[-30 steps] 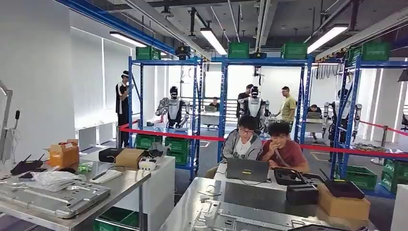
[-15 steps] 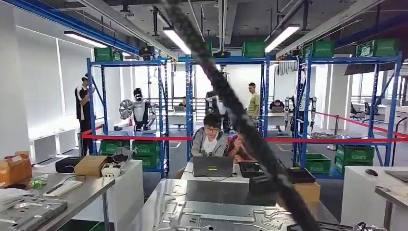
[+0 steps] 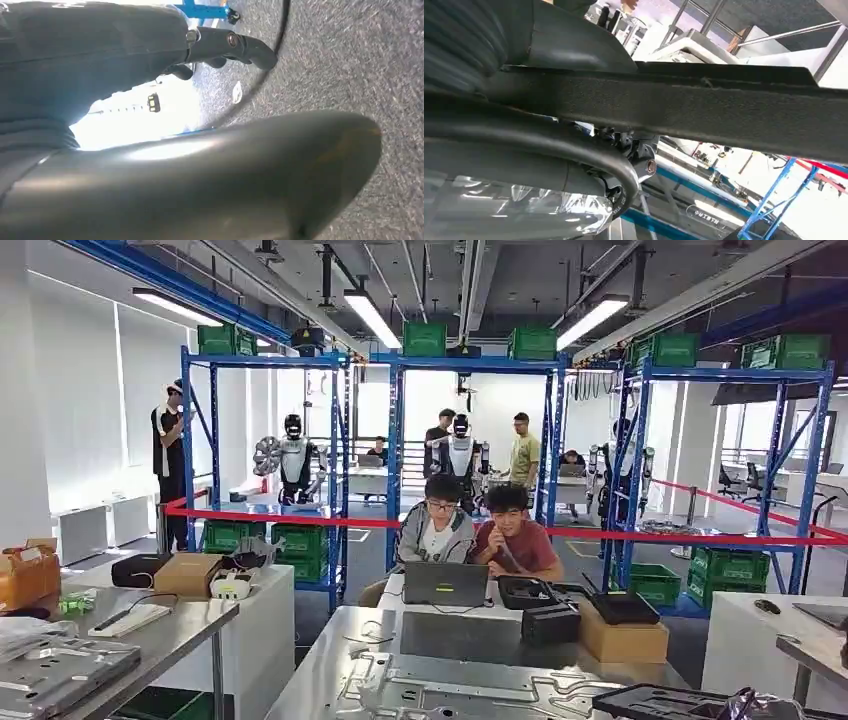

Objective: Take the parts from the cabinet and place them on the table.

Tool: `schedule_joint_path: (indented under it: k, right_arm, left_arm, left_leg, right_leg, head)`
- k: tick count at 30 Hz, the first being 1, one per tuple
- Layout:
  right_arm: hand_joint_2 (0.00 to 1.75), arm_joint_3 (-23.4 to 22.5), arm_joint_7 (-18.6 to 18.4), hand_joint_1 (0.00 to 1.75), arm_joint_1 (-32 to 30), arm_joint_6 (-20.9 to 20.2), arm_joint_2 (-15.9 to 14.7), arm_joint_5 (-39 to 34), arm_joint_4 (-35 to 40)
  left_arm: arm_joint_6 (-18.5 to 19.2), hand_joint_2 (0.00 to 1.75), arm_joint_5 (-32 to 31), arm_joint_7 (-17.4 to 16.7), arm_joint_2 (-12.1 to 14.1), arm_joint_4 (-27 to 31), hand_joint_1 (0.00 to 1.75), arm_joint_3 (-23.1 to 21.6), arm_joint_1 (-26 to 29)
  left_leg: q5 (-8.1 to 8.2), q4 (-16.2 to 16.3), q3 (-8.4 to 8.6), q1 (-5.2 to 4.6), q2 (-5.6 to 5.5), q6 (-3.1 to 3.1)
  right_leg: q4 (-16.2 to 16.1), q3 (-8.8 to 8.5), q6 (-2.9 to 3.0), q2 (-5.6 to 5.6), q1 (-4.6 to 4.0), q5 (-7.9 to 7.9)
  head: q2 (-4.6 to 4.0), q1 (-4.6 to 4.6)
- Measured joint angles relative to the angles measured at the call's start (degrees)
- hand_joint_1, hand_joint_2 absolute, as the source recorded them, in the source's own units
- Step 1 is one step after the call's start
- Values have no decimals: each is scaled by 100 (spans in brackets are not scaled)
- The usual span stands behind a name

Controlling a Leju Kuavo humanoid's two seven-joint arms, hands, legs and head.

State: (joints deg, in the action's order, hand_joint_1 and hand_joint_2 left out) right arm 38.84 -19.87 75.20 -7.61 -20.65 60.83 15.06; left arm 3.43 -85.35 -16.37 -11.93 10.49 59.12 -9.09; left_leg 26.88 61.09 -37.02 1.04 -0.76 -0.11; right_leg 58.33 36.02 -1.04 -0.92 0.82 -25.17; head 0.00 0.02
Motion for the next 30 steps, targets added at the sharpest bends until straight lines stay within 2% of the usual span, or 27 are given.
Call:
schedule_joint_path:
  k: [3,6,14,23,27,30]
  right_arm:
    - [175,-2,-13,175,7,0,0,40,0]
    - [175,-33,-22,175,40,-7,0,59,0]
    - [175,-50,9,175,102,-109,0,175,0]
    - [175,-26,15,175,339,-306,-26,429,0]
    - [175,-15,258,175,539,-418,-61,512,0]
    - [175,7,665,175,622,-398,-61,534,55]
  left_arm:
    - [-44,0,-20,-4,0,0,0,0,0]
    - [-46,0,-22,-17,0,0,0,0,1]
    - [15,0,-35,-105,4,0,0,0,23]
    - [78,0,46,-11,46,0,0,4,108]
    - [85,0,48,-17,61,0,0,13,145]
    - [85,0,48,-20,61,0,0,13,148]
  left_leg:
    - [3,0,0,-5,0,6]
    - [3,-1,0,-2,3,6]
    - [-14,-33,11,9,4,2]
    - [-21,-51,20,13,6,-1]
    - [-21,-55,20,13,6,-1]
    - [-21,-56,21,14,8,-1]
  right_leg:
    - [-2,4,-23,1,1,5]
    - [-2,10,-80,1,-1,3]
    - [6,22,-80,0,-11,3]
    - [8,26,-79,-1,-14,3]
    - [8,26,-78,-1,-14,3]
    - [8,24,-78,-2,-14,3]
  head:
    - [0,4]
    - [0,13]
    - [0,24]
    - [0,11]
    - [0,7]
    - [0,9]
